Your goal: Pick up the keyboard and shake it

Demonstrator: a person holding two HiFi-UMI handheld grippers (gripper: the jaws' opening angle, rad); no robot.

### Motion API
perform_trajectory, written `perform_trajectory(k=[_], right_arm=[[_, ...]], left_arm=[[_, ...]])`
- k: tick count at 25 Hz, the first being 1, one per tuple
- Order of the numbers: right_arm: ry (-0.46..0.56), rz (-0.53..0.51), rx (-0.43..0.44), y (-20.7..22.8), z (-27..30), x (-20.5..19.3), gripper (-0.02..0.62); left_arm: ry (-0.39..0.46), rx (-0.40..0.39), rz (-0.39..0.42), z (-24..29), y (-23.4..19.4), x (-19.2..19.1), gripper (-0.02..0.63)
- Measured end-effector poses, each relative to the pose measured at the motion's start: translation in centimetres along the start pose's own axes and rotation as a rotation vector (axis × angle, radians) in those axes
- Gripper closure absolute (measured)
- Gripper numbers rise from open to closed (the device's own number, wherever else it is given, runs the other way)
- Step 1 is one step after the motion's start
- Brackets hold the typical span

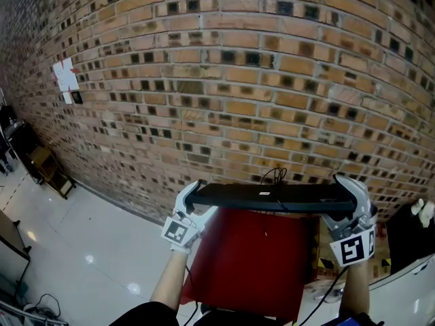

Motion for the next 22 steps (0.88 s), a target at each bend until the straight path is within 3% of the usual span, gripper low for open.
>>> perform_trajectory(k=[8,12,16,19,22], right_arm=[[0.013,-0.018,-0.015,-0.3,-0.7,0.6,0.31],[-0.043,0.087,0.002,-1.0,-1.7,-3.2,0.31],[-0.04,0.187,-0.08,-0.6,-5.8,-6.2,0.305],[0.151,0.362,-0.278,0.8,-10.2,-6.3,0.293],[0.207,0.4,-0.405,0.7,-14.6,-7.5,0.281]], left_arm=[[-0.003,-0.009,-0.02,-0.1,0.6,0.0,0.262],[-0.069,-0.043,0.017,0.7,2.1,-0.2,0.262],[-0.065,-0.119,0.162,3.4,3.8,4.1,0.264],[-0.039,-0.185,0.366,5.9,5.8,9.7,0.264],[-0.002,-0.233,0.496,7.6,8.7,13.9,0.264]])
Point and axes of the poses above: the fingertips, and each gripper's own axes: z forward along the fingers, y to its right, x out of its top, the point moved 6 cm from there along -z, backward along the fingers, and after that the axes turned 8 degrees about z, right-handed, at the moved point
